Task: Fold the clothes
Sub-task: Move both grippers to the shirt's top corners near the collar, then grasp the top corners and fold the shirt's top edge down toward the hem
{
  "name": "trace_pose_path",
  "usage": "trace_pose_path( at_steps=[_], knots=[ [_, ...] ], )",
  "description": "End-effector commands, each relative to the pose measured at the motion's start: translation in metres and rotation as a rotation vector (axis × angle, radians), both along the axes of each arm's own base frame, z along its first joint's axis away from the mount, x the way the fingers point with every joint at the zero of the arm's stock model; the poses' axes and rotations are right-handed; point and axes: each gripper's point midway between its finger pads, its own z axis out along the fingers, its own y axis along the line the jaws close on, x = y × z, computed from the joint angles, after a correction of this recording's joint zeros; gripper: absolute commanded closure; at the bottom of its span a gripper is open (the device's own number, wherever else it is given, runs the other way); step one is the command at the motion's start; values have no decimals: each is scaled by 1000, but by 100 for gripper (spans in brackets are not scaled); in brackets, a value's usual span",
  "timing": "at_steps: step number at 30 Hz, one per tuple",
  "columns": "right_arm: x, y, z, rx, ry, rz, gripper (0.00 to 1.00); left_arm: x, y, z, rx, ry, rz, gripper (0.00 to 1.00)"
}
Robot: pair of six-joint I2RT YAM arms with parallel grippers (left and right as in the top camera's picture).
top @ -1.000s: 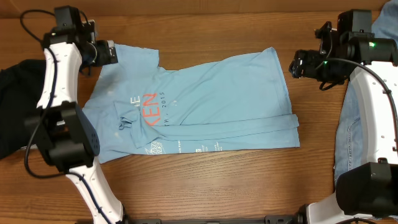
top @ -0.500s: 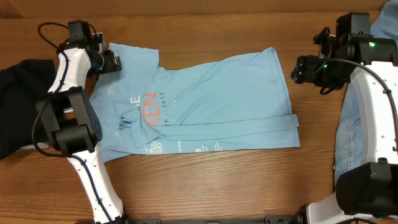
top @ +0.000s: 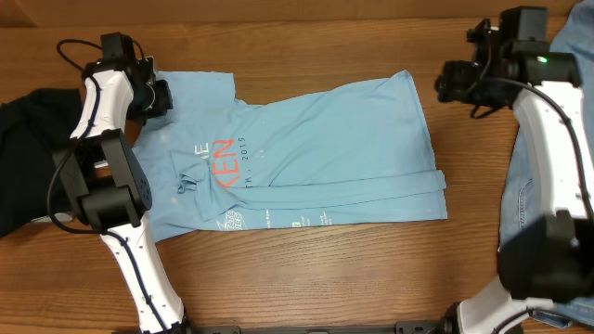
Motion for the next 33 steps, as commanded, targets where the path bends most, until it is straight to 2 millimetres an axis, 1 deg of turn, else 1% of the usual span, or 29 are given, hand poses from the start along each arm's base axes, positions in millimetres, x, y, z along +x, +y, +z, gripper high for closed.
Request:
trace_pose_path(
  at_steps=[1, 3, 5, 7, 10, 11, 14, 17, 19, 21, 22, 23, 24, 25, 27, 28, 29, 30, 31, 32, 33],
  knots=[
    [31, 2, -38, 44, 3, 17, 17, 2, -9, 28, -77, -44, 31, 96],
    [52, 7, -65, 76, -16, 36, 15, 0, -11, 34, -88, -41, 47, 96],
    [69, 12, -90, 111, -33, 57, 14, -8, -12, 33, -94, -11, 49, 96],
    [83, 15, -108, 121, -55, 68, 12, -14, -14, 31, -102, 19, 57, 96],
    [100, 18, -128, 117, -92, 79, 11, -19, -15, 30, -109, 40, 70, 96],
    [107, 21, -135, 115, -111, 87, 7, -19, -15, 30, -112, 42, 76, 96],
    [121, 30, -144, 105, -164, 114, 2, -19, -16, 30, -115, 43, 89, 96],
    [131, 40, -148, 103, -205, 135, 0, -18, -18, 30, -115, 39, 86, 96],
    [133, 47, -151, 101, -211, 146, 0, -16, -19, 31, -113, 32, 81, 96],
    [131, 48, -160, 77, -193, 138, 2, -15, -19, 31, -113, 29, 81, 96],
    [130, 48, -168, 62, -175, 131, 5, -15, -19, 31, -112, 29, 81, 96],
    [128, 46, -173, 49, -161, 123, 9, -15, -19, 31, -112, 29, 81, 96],
    [125, 42, -184, 35, -132, 104, 17, -15, -19, 31, -112, 29, 81, 96],
    [123, 41, -188, 30, -118, 100, 26, -15, -19, 31, -112, 29, 81, 96],
    [121, 37, -191, 15, -107, 86, 55, -15, -19, 31, -113, 29, 80, 96],
    [122, 37, -191, 13, -109, 84, 66, -15, -19, 31, -113, 29, 80, 96],
    [123, 35, -191, 11, -109, 61, 70, -15, -19, 31, -113, 29, 81, 96],
    [123, 32, -191, 5, -108, 48, 82, -15, -19, 31, -113, 31, 81, 96],
    [123, 31, -191, 4, -108, 42, 86, -16, -19, 30, -113, 33, 81, 96],
    [124, 27, -191, 0, -104, 15, 95, -17, -20, 30, -114, 36, 81, 96],
    [124, 24, -191, -4, -103, 3, 96, -17, -20, 30, -114, 38, 81, 96]
  ],
)
